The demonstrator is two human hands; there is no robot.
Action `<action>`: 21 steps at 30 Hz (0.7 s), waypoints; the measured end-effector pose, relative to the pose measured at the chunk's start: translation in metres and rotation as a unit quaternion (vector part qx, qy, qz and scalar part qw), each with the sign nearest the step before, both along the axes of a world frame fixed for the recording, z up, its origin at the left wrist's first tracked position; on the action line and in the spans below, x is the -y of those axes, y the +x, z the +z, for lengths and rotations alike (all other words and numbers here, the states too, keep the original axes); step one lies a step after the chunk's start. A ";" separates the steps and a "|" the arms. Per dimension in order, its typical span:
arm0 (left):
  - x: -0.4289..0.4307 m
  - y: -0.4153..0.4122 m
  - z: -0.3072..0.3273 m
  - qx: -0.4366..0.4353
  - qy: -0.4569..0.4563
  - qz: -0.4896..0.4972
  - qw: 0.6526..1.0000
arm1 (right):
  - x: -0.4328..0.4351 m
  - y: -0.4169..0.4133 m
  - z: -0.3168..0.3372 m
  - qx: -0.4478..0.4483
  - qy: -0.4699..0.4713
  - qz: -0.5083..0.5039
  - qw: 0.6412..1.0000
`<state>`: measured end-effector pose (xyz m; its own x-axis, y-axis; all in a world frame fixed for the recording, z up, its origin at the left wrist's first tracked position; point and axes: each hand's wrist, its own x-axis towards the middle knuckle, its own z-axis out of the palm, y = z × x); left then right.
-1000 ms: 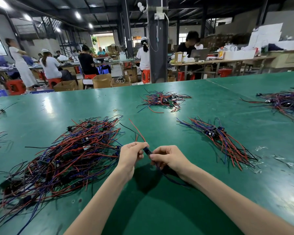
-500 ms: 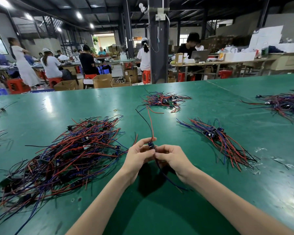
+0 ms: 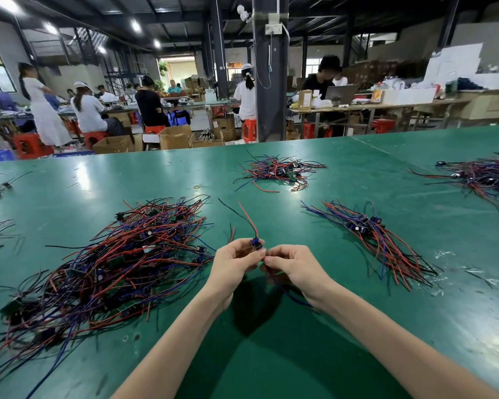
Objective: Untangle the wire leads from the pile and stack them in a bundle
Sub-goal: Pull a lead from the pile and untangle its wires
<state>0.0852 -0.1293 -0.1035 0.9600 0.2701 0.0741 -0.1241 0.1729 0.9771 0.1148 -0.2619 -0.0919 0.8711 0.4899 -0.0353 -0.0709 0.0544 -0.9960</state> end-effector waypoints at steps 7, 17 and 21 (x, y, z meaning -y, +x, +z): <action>-0.001 -0.001 -0.001 0.017 0.038 0.006 0.999 | 0.000 -0.002 0.002 -0.018 -0.006 -0.011 1.000; 0.001 -0.001 -0.003 0.065 0.123 0.049 0.989 | 0.001 -0.001 0.002 -0.029 -0.029 -0.007 0.999; 0.005 -0.002 -0.005 0.080 0.148 0.062 0.984 | 0.002 0.002 0.000 -0.032 -0.044 -0.019 0.998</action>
